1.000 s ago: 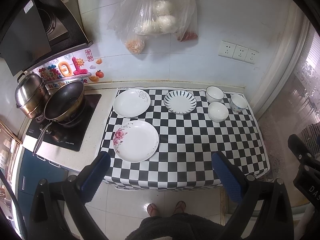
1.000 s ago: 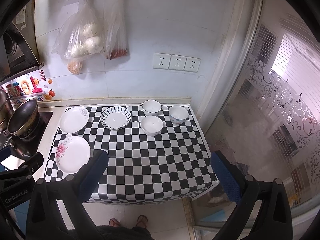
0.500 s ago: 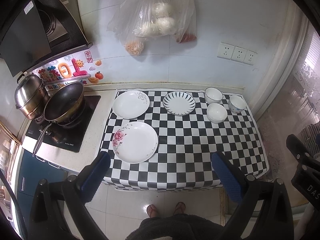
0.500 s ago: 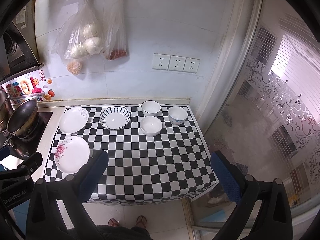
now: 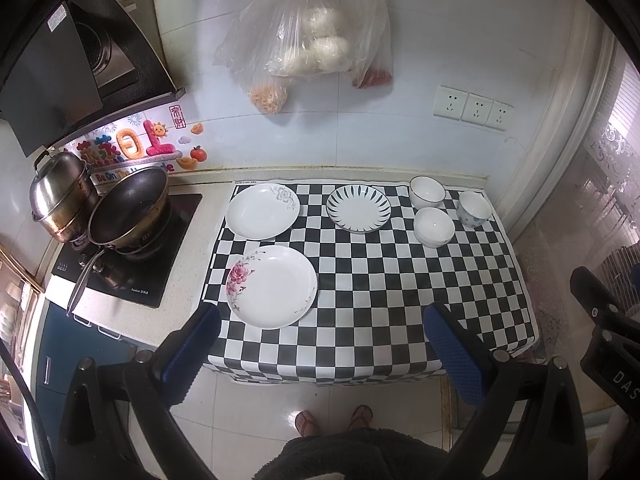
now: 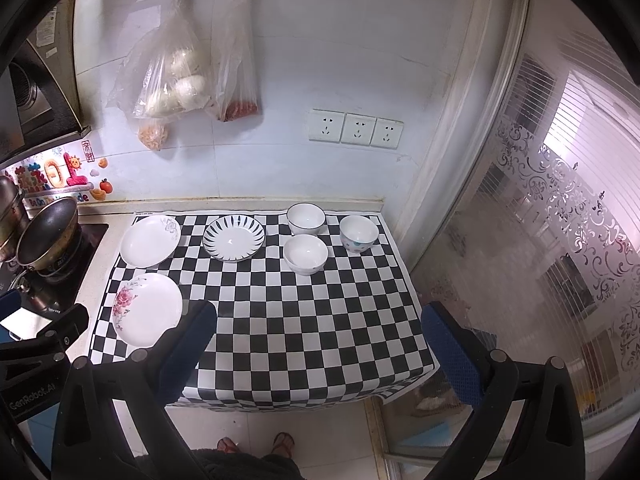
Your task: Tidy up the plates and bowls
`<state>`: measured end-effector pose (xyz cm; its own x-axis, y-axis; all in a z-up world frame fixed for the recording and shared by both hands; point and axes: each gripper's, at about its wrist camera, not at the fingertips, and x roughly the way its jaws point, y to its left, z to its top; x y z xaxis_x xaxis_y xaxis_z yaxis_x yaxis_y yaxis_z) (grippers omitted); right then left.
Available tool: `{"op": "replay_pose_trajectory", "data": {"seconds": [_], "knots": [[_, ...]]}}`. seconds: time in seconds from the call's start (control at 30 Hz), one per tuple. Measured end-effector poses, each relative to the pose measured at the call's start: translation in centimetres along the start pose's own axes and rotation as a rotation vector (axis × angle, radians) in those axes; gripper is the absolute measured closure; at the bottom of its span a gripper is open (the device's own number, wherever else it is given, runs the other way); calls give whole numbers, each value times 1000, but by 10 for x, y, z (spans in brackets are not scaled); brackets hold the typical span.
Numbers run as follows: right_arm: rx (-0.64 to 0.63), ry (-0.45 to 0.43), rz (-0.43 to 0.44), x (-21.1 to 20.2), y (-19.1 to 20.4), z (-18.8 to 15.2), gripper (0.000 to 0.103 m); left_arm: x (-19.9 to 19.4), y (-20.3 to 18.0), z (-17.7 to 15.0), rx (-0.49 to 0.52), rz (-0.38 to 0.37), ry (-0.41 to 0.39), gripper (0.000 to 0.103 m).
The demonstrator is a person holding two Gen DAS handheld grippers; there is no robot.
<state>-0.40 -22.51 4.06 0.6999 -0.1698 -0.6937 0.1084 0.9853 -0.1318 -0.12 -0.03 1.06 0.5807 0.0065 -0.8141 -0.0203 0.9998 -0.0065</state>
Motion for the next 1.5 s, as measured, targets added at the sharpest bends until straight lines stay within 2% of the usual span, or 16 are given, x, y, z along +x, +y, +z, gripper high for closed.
{"op": "replay_pose_trajectory", "data": {"seconds": [0.93,1.13,1.2,1.3,1.37,1.5], "knots": [[13,3,1,0,-3,-4,0,-3,-3,4,-1,1,-7,0],[38,17,18,14,-5,-3,0,-3,-2,4,-3,0,-8,0],[52,26,62,31,-3,-4,0,0,0,7,-19,-1,0,0],[43,49,207,74,11,-8,0,21,14,12,-41,15,18,0],[18,121,253,109,30,-10,0,55,27,17,-57,28,55,0],[-11,263,391,190,83,-20,0,133,77,18,-99,120,144,0]]}}
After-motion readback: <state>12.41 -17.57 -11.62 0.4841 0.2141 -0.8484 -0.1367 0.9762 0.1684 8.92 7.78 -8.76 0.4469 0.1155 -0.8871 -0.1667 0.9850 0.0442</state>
